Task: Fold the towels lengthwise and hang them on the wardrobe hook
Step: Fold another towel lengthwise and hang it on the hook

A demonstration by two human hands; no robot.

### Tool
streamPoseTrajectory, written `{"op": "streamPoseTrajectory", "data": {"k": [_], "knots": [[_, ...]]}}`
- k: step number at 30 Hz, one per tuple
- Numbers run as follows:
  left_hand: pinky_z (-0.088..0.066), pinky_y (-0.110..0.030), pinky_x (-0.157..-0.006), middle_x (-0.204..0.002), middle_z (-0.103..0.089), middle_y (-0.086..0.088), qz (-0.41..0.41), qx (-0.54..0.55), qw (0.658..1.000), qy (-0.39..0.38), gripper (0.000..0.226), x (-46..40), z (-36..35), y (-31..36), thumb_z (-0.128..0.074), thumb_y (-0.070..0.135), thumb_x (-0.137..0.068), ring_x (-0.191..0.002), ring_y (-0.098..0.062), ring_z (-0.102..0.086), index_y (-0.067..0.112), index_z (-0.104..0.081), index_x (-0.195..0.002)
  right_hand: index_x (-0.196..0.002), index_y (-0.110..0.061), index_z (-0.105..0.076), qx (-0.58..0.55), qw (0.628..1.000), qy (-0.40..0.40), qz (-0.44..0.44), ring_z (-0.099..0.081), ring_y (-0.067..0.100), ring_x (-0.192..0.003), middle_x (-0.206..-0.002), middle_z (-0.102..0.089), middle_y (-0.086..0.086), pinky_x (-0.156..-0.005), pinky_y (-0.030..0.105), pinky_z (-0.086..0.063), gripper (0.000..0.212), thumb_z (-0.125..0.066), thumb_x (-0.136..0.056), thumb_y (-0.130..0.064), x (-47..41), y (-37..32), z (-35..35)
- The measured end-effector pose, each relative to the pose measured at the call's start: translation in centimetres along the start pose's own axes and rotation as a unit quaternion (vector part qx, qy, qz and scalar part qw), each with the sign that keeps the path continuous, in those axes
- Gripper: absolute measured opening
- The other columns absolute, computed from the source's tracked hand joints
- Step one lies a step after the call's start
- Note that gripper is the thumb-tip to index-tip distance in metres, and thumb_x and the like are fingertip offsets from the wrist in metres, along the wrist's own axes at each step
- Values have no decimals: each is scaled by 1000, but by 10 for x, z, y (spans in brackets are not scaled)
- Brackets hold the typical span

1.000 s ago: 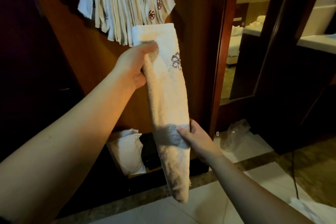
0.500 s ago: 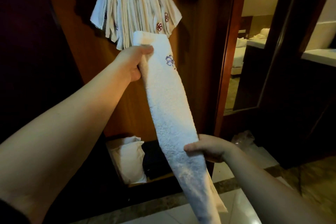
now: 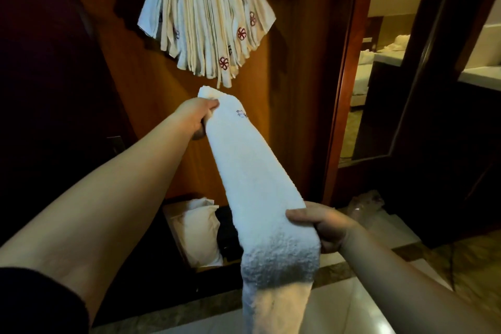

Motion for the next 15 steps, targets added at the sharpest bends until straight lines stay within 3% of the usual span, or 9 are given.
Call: {"op": "streamPoseTrajectory", "data": {"k": [4, 10, 12, 14, 15], "knots": [[-59, -45, -87, -107, -70, -14, 18, -17, 1000, 11, 34, -8, 6, -21, -70, 20, -91, -92, -29, -72, 10, -47, -114, -120, -6, -62, 25, 1000, -10, 13, -70, 28, -103, -112, -73, 12, -89, 41, -55, 90, -101, -43, -31, -1, -2, -9], [-57, -40, -87, -113, -69, -13, 71, -43, 996, -16, 30, -19, 11, -70, -59, 25, -100, -99, -25, -69, 3, -53, -119, -104, -10, -79, 36, 993, 14, 109, -73, 27, -95, -109, -74, 15, -81, 37, -59, 66, -99, -46, -35, 0, -49, -28], [-56, -36, -68, -97, -72, -12, 87, -57, 993, -53, 28, -6, 5, -85, -49, 28, -104, -85, -23, -69, 3, -56, -114, -106, -11, -78, 22, 990, 10, 142, -73, 27, -96, -108, -74, 15, -81, 37, -59, 63, -97, -50, -32, -1, -71, -34], [-50, -26, -47, -63, -68, -5, 80, -104, 988, -85, 30, 6, -1, -95, -41, 25, -107, -54, -15, -65, 5, -55, -89, -109, -8, -76, 8, 987, 6, 163, -72, 28, -99, -110, -73, 17, -84, 39, -59, 54, -92, -60, -24, -2, -92, -38], [-49, -23, -45, -56, -66, -2, 72, -120, 984, -107, 33, 9, -5, -99, -38, 22, -108, -46, -12, -63, 6, -53, -84, -107, -7, -77, -1, 986, 11, 168, -73, 28, -97, -107, -74, 17, -82, 39, -59, 44, -86, -66, -19, -3, -101, -38]]}}
Point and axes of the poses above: each hand's wrist, its own x-axis away from the middle knuckle, its own z-axis out of the back of the hand, y = z × x, the point moved 7 cm from there along -x, towards the middle knuckle
